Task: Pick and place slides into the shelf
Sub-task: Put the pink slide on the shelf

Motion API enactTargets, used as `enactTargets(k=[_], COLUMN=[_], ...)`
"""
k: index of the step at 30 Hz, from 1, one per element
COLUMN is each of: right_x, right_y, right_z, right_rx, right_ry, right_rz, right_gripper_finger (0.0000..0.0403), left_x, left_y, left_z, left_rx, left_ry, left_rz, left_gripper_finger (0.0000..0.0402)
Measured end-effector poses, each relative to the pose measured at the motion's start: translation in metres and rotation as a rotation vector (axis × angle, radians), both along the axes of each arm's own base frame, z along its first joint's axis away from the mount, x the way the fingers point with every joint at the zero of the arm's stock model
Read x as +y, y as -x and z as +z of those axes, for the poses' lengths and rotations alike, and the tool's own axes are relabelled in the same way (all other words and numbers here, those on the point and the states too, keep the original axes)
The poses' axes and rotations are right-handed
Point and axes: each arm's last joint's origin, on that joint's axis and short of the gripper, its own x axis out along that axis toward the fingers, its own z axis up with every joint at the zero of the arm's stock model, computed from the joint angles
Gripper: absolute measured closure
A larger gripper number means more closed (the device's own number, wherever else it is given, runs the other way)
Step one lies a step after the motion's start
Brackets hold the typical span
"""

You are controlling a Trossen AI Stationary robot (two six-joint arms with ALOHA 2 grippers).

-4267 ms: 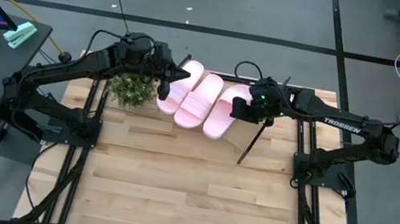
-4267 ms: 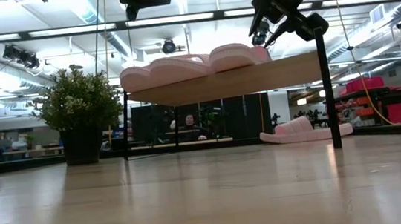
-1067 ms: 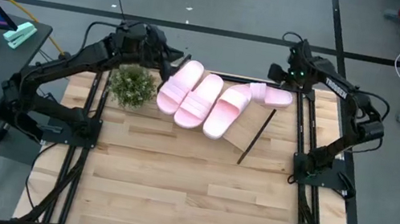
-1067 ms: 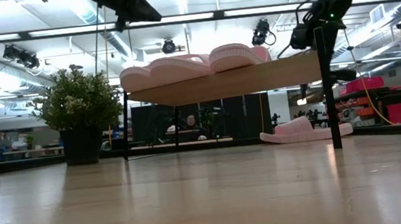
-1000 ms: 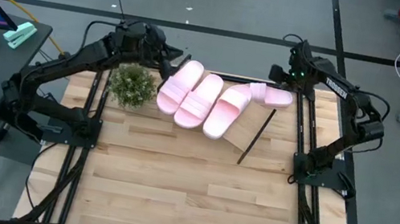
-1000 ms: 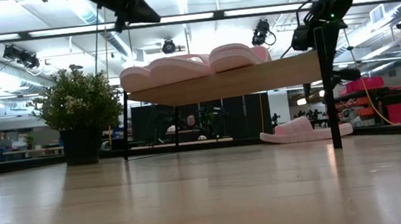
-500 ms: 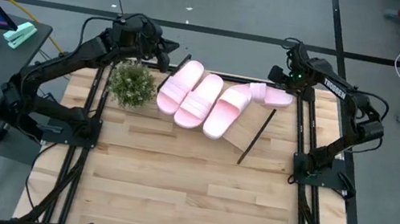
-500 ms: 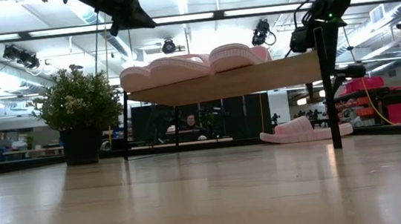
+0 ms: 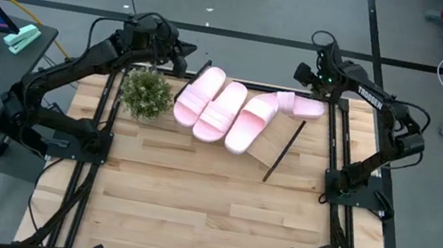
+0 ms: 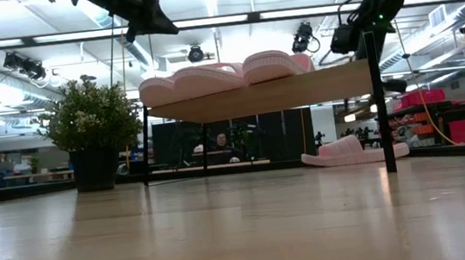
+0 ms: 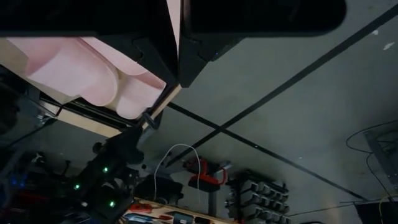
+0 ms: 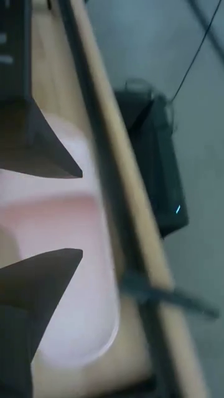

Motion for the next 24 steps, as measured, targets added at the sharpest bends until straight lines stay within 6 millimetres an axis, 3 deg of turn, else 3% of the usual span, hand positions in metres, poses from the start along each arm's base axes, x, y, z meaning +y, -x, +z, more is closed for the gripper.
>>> enactTargets(k=[6, 11, 15, 24], right_x=[-0.025, -0.060, -0.074, -0.072], right_y=[-0.017, -0.032, -0.035, 0.007], right_z=[0.014, 0.007, 0.004, 0.006], right_rx=[0.041, 0.184, 0.287, 0.394], right_ry=[0.064, -0.045, -0.163, -0.382], right_rz=[0.067, 0.196, 0.297, 0.281], right_gripper_finger=[0.0211, 0.0216, 0.0212, 0.0196], left_x=[0.000, 0.000, 0.000, 0.000], left_y=[0.000, 0.000, 0.000, 0.000], left_z=[0.000, 0.000, 0.000, 0.000], left_rx=[-0.001, -0.007, -0.008, -0.014], left_ry=[0.001, 0.010, 0.012, 0.021], left_rz=[0.000, 0.004, 0.004, 0.008], left_gripper_finger=[0.0376, 0.0377, 0.0385, 0.0382])
